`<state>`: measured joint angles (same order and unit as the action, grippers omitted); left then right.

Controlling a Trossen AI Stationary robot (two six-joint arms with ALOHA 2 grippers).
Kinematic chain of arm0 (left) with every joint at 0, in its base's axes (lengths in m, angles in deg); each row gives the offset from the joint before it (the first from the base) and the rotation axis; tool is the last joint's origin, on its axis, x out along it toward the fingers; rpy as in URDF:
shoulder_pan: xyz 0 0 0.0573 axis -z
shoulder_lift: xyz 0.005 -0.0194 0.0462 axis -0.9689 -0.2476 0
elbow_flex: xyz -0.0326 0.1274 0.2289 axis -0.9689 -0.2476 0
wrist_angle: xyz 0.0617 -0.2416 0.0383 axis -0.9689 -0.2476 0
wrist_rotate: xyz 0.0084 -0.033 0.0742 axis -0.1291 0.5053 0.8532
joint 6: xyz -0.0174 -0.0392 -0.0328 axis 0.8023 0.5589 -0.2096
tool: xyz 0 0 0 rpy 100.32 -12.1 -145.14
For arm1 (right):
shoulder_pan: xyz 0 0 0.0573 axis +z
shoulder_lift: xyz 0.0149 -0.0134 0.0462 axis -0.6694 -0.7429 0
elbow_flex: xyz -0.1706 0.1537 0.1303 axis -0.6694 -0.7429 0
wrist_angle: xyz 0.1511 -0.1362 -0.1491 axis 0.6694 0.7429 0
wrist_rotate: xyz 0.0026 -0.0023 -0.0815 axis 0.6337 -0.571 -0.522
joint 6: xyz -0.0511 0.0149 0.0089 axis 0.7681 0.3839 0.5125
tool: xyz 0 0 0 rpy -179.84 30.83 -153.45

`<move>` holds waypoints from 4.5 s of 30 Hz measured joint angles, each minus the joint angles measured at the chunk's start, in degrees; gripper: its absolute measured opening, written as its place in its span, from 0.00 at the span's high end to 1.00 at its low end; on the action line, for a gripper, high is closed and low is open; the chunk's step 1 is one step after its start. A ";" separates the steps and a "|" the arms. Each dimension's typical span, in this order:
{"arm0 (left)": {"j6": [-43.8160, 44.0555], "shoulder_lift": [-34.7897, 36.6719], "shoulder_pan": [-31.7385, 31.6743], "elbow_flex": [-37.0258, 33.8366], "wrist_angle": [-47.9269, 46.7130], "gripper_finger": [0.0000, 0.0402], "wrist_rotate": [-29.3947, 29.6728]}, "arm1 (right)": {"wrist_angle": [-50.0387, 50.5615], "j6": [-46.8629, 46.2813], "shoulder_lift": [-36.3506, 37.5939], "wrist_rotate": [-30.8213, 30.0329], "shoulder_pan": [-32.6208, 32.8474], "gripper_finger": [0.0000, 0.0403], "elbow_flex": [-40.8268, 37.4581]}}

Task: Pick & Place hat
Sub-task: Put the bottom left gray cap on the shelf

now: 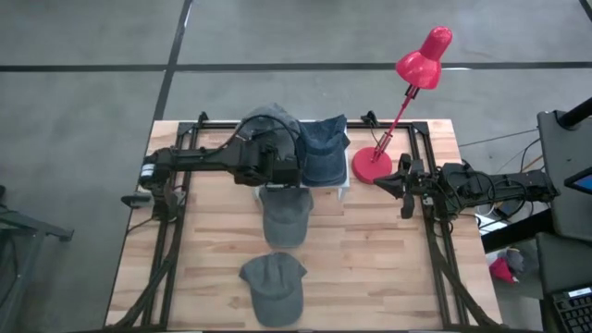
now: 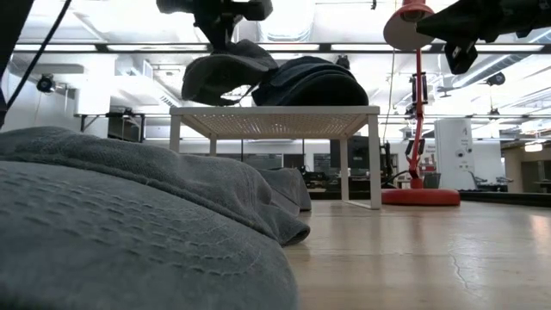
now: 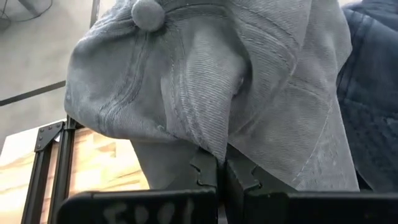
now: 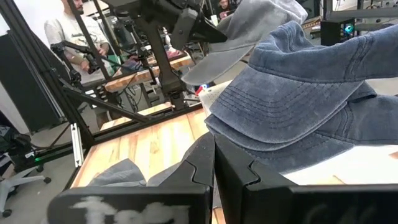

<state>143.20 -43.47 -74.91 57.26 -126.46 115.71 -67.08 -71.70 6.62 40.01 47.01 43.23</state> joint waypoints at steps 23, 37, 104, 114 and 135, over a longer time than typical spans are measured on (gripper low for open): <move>-2.91 6.56 -0.20 -0.15 0.00 1.00 2.20 | 0.01 -0.07 -0.02 0.00 0.00 0.98 0.00; -8.66 8.36 -5.54 -0.77 -0.01 1.00 -0.25 | 0.02 -0.17 -0.02 0.00 0.00 0.98 0.00; -15.47 5.03 -4.35 -15.16 17.67 1.00 -7.98 | -0.39 -0.22 -0.07 -0.04 0.00 0.98 0.00; -17.07 5.03 -4.35 -15.15 19.50 1.00 -8.15 | -0.44 -0.35 -0.07 -0.04 0.00 0.98 0.00; -15.52 5.05 -4.35 -15.15 16.92 0.96 -8.13 | -0.42 -0.28 -0.07 -0.04 0.00 0.98 0.00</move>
<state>127.68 -38.42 -79.26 42.11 -109.54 107.58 -67.49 -71.98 6.56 39.96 47.01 43.23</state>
